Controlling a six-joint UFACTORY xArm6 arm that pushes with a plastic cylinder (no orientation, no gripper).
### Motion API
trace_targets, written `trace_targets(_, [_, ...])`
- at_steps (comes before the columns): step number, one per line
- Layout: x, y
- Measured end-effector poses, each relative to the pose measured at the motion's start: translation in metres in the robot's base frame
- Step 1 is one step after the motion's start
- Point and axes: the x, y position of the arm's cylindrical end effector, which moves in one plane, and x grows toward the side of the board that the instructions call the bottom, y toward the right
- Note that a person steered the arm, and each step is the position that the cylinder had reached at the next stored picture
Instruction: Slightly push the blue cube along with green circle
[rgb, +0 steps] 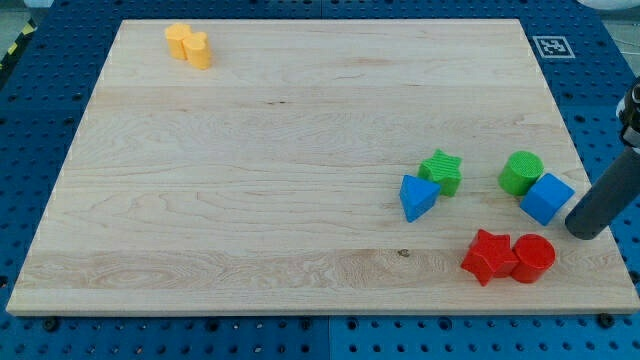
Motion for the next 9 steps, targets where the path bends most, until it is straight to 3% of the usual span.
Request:
trace_targets(6, [-0.074,-0.016])
trace_targets(7, [-0.04,-0.03])
trace_targets(9, [-0.044,-0.026])
